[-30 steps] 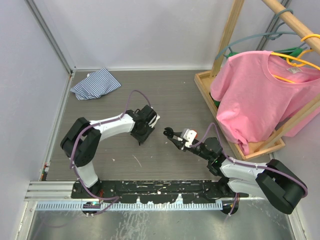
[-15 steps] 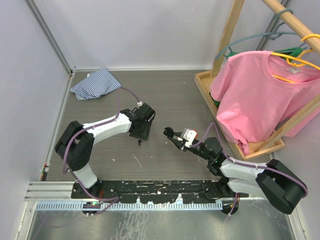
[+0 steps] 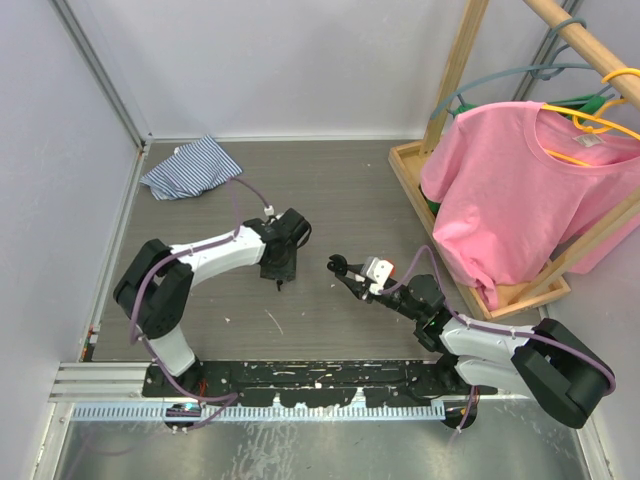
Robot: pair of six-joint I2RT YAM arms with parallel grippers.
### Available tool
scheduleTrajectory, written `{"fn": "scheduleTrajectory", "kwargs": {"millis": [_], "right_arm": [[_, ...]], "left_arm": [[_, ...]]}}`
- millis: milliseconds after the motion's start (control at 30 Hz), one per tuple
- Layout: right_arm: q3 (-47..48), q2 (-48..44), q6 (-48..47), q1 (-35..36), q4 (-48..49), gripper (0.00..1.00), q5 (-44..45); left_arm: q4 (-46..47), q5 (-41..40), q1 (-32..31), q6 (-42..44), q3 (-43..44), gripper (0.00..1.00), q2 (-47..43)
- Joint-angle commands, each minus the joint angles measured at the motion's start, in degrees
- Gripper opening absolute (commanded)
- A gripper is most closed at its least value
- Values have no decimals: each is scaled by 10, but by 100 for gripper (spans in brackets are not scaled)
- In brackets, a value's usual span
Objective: Insert the wireless bluetooth earbuds into the charging case
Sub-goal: Move the earbud to the center of the board, then pick up the earbud from the center of the board.
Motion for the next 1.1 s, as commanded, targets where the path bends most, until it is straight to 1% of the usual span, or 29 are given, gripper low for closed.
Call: {"fn": "scheduleTrajectory", "kwargs": {"millis": [0, 267, 633, 867, 1067], "right_arm": [[22, -2, -7, 4, 23, 2, 10], [22, -2, -6, 4, 22, 2, 10], [24, 2, -5, 5, 20, 2, 10], [25, 4, -7, 5, 18, 2, 10], [25, 6, -10, 8, 17, 2, 14]], "left_arm": [[4, -15, -1, -8, 11, 40, 16], [6, -19, 4, -7, 4, 38, 28], [15, 3, 9, -1, 2, 33, 52], [16, 16, 9, 0, 2, 25, 48], [28, 26, 9, 3, -2, 17, 18]]}}
